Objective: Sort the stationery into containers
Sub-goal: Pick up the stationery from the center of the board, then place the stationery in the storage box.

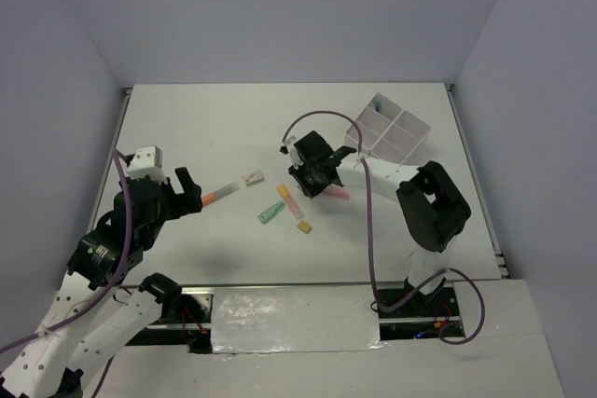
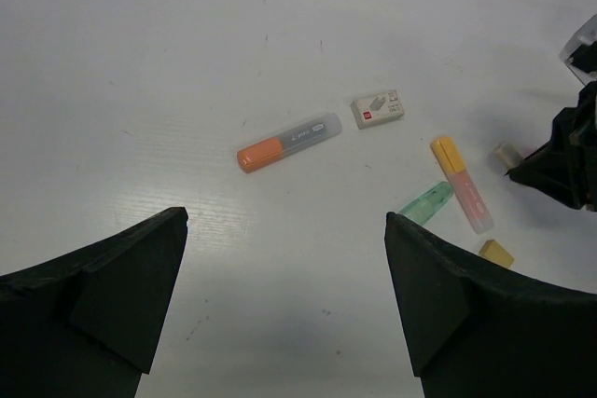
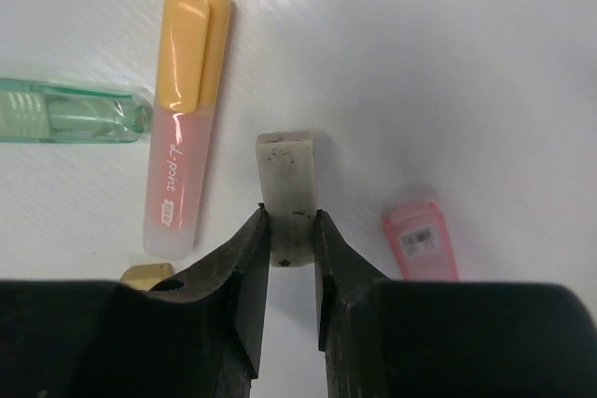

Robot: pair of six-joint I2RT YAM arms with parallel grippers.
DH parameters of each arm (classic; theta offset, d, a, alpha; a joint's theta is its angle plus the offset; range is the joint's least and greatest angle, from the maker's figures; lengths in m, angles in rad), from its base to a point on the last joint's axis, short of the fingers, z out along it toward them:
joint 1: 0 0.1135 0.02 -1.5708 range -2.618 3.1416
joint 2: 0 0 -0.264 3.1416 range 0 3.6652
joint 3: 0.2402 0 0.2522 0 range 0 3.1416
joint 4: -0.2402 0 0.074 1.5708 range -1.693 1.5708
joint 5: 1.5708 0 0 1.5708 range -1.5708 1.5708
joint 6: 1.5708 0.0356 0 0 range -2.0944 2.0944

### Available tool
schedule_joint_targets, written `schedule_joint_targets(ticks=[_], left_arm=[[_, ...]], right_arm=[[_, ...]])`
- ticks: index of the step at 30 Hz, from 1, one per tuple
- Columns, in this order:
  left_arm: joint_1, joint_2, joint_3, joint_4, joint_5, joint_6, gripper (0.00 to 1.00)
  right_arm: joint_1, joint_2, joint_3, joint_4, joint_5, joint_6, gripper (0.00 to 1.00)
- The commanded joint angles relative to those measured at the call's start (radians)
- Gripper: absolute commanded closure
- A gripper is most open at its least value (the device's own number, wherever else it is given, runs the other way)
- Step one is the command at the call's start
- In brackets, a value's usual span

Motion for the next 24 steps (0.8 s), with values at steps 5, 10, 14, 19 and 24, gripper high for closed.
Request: schedule_joint_targets(ticks=[5, 10, 14, 19, 24], left_arm=[[0.004, -0.023, 0.007, 0.049, 0.017, 0.027, 0.01], [0.004, -0.046, -0.001, 0.063, 0.040, 0.037, 0.01], [0.002, -0.048, -0.002, 0.067, 0.055, 0.045, 0.01], [0.002, -0.055, -0.004, 0.072, 0.065, 0.048, 0.01], [0.001, -0.065, -0.007, 0.077, 0.072, 0.053, 0.01]], right_arm=[[-0.149, -0.126, 0.125, 0.003, 0.064, -0.133, 0.94], [-0.251, -0.090, 0.212, -0.045, 0.169, -0.267, 0.97], [-0.294, -0.044, 0.257, -0.071, 0.297, -0.377, 0.98], [-0.329, 0.012, 0.301, -0.099, 0.351, -0.399, 0.94], [-0.350, 0.036, 0.304, -0.066, 0.386, -0.399, 0.91]])
